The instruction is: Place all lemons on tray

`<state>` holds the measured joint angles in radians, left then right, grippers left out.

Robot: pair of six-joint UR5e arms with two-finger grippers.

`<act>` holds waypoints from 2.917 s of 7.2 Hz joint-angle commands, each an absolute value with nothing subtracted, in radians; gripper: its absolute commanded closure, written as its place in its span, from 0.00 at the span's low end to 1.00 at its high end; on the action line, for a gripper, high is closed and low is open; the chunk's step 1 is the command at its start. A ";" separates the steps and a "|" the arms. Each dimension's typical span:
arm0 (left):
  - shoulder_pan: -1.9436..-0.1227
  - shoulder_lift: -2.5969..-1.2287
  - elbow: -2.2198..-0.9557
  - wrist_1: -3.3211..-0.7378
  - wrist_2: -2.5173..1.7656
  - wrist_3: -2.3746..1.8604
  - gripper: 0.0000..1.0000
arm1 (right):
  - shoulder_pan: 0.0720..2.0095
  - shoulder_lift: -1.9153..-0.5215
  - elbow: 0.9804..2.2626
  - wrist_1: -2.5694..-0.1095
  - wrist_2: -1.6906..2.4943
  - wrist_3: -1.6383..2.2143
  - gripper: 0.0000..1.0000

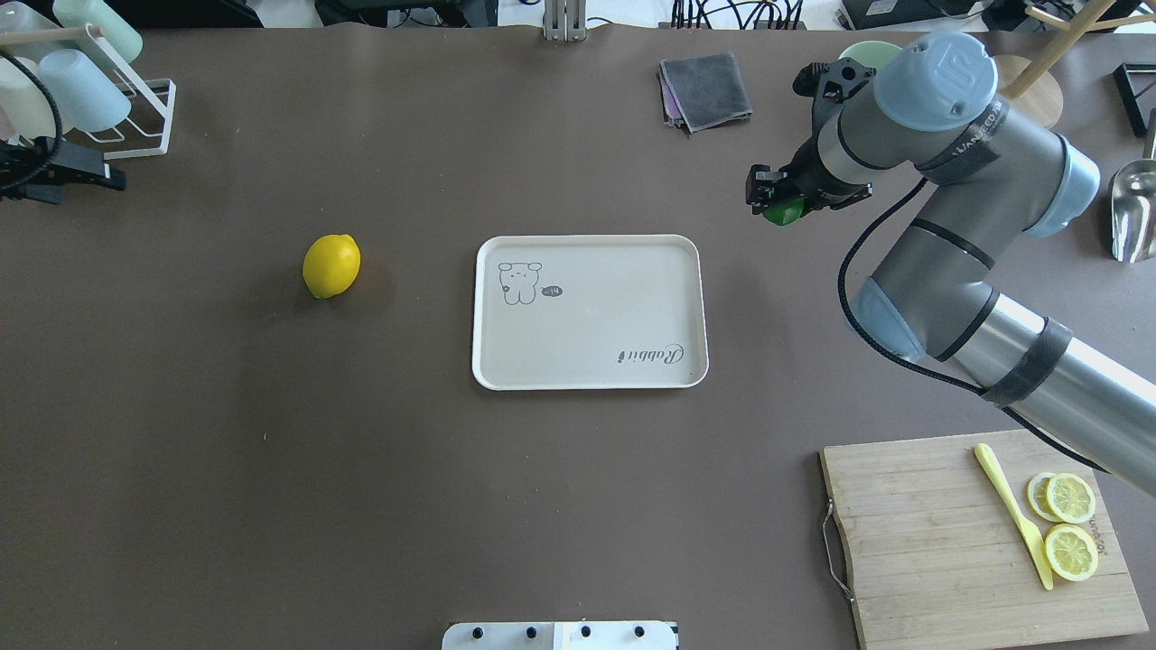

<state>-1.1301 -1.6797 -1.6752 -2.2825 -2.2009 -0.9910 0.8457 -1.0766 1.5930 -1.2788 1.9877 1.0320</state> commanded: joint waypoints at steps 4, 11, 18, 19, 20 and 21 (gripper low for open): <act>-0.809 -1.782 -1.724 -2.264 -1.933 -1.154 0.02 | 0.838 -1.065 1.651 -1.302 1.982 1.077 1.00; -0.772 -1.914 -1.614 -2.194 -1.827 -0.618 0.02 | 0.836 -1.066 1.651 -1.302 1.979 1.077 1.00; -0.735 -1.936 -1.554 -2.206 -1.829 -0.618 0.02 | 0.838 -1.075 1.661 -1.304 1.971 1.077 1.00; -0.735 -1.939 -1.548 -2.206 -1.829 -0.618 0.02 | 0.838 -1.075 1.660 -1.304 1.971 1.077 1.00; -0.735 -1.939 -1.542 -2.206 -1.827 -0.618 0.02 | 0.838 -1.077 1.664 -1.304 1.971 1.078 1.00; -0.733 -1.940 -1.530 -2.207 -1.827 -0.620 0.02 | 0.838 -1.077 1.664 -1.304 1.971 1.077 1.00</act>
<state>-0.7345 -1.9386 -1.5421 -2.2062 -1.8275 -0.6186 0.8375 -1.0763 1.6630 -1.3038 1.9712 1.0776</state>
